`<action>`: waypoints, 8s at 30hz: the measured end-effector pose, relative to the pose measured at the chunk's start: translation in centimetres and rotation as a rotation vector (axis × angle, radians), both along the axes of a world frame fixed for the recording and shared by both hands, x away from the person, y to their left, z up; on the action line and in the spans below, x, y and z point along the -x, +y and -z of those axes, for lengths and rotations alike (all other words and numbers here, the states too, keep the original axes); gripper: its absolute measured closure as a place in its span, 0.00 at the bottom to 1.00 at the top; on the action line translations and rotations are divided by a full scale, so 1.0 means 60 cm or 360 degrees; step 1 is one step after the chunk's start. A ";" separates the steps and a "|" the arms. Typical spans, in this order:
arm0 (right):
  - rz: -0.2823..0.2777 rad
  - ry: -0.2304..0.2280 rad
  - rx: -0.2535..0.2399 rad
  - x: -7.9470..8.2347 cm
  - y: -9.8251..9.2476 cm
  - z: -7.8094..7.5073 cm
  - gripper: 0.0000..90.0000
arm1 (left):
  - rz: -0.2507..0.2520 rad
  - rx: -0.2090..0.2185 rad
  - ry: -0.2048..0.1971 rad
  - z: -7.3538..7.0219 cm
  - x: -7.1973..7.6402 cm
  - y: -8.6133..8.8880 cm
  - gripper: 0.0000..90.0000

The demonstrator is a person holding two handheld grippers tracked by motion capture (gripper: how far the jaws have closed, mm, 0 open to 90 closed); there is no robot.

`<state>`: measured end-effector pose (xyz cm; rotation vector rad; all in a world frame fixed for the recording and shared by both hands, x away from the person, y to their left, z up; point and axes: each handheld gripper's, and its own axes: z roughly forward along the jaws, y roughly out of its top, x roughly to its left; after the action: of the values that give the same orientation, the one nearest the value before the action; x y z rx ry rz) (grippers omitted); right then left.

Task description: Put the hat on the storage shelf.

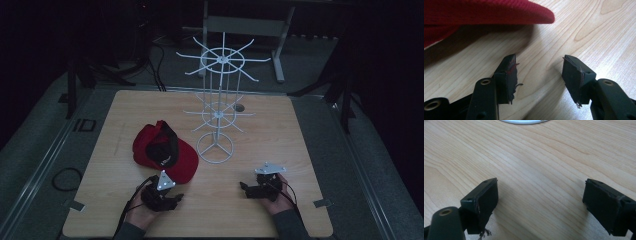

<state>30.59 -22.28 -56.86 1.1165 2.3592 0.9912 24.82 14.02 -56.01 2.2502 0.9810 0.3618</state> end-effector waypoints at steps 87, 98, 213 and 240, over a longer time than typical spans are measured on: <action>0.0000 0.0000 0.0000 0.000 0.000 0.000 0.14 | -0.0680 0.0394 0.0059 -0.006 -0.090 0.074 0.77; 0.0000 0.0000 0.0000 0.000 0.000 0.000 0.14 | -0.0651 0.0384 -0.0024 -0.010 -0.085 0.079 0.95; 0.0000 -0.0001 -0.0002 0.000 0.000 0.000 0.14 | -0.0814 0.0702 -0.0386 -0.161 -0.065 0.141 0.95; 0.0006 0.0004 -0.0006 0.000 0.000 0.000 0.14 | -0.0828 0.0790 -0.0428 -0.196 -0.072 0.141 0.95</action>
<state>30.56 -22.26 -56.84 1.1238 2.3577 0.9936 29.13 22.50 -44.27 1.4461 1.3305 0.5560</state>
